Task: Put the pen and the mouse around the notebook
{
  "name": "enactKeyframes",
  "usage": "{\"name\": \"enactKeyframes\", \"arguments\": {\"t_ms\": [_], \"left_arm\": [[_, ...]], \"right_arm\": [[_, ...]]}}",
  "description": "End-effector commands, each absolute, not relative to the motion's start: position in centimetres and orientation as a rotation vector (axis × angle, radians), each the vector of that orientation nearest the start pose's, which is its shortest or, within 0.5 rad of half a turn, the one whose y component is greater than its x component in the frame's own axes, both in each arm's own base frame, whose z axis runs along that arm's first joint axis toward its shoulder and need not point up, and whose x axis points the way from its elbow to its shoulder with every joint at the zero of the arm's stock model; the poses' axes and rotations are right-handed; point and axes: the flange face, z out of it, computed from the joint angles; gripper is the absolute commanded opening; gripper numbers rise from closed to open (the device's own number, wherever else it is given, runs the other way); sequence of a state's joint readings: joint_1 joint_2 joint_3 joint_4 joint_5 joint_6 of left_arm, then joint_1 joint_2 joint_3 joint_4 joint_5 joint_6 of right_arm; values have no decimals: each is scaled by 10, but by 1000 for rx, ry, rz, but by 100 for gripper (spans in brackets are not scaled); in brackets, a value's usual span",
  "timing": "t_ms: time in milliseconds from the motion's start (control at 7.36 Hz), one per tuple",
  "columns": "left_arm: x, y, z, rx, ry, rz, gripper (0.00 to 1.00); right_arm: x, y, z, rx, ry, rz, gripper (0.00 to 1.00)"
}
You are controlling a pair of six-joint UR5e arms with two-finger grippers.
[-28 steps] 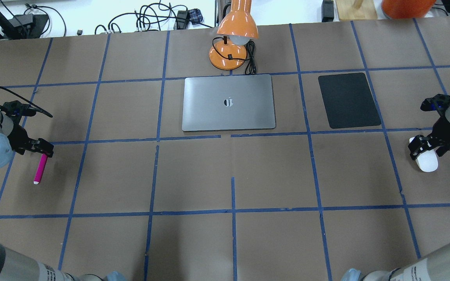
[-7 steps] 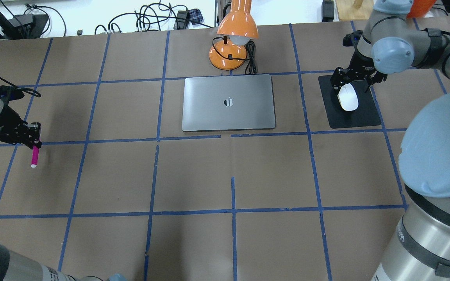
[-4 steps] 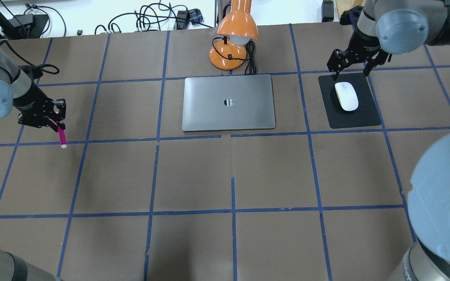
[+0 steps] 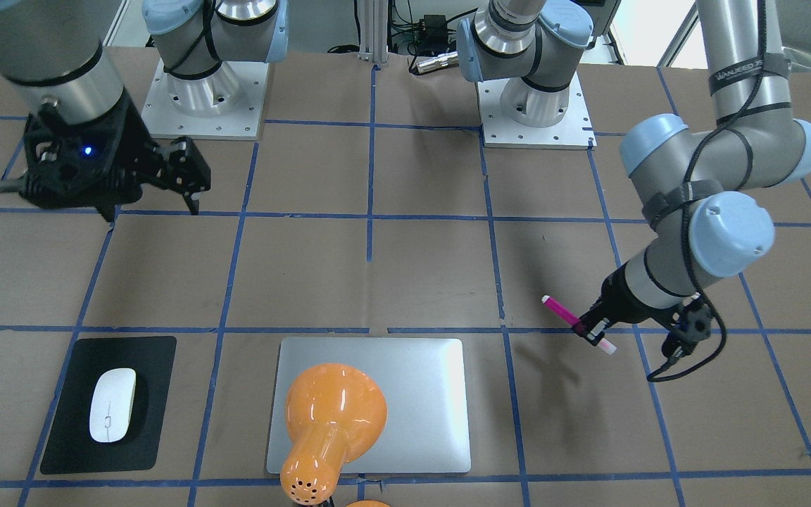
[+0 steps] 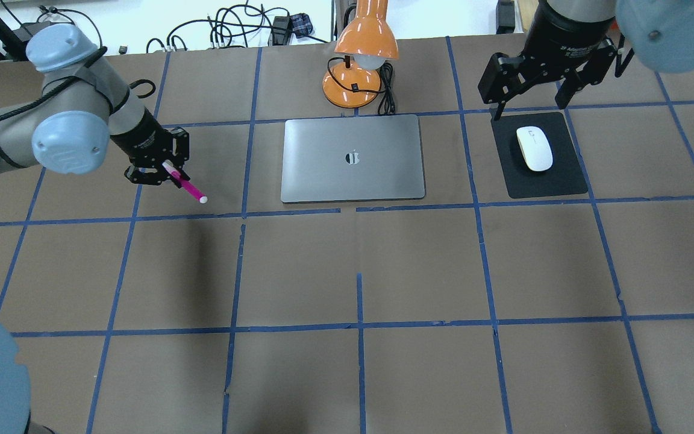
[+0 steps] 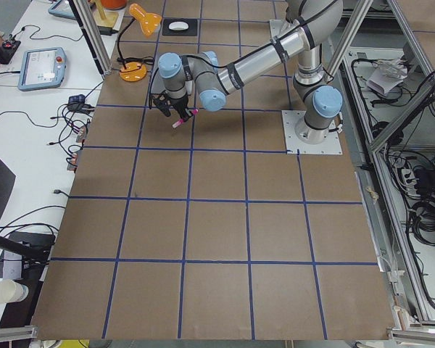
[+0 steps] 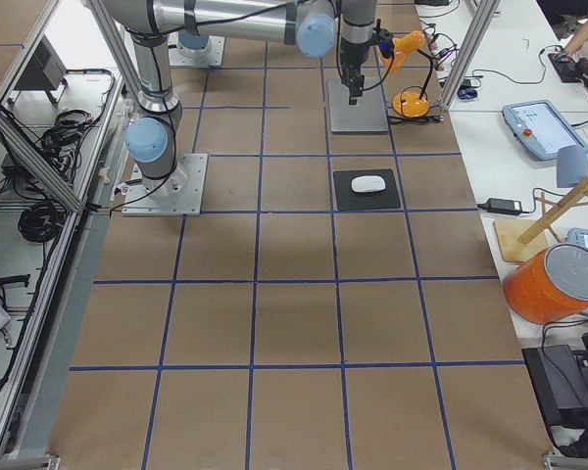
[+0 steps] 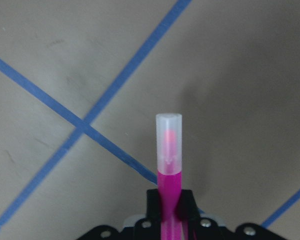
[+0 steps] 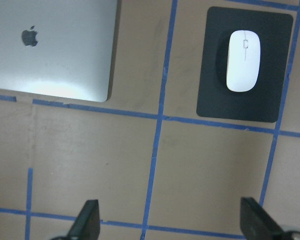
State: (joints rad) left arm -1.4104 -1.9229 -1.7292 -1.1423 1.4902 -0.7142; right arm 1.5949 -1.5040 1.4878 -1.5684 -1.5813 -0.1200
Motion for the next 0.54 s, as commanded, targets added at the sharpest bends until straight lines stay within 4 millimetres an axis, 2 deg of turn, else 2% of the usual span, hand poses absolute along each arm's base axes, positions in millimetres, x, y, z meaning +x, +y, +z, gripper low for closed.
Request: {"name": "enactKeyframes", "arguments": {"t_ms": [0, 272, 408], "left_arm": [[-144, -583, 253, -1544, 2760, 182, 0], [-211, -566, 255, -1695, 2666, 150, 0], [-238, -553, 245, -1761, 2611, 172, 0]], "right_arm": [[160, -506, 495, -253, 3137, 10, 100], [152, -513, 486, -217, 3142, 1, 100], [146, -515, 487, -193, 3145, -9, 100]]}}
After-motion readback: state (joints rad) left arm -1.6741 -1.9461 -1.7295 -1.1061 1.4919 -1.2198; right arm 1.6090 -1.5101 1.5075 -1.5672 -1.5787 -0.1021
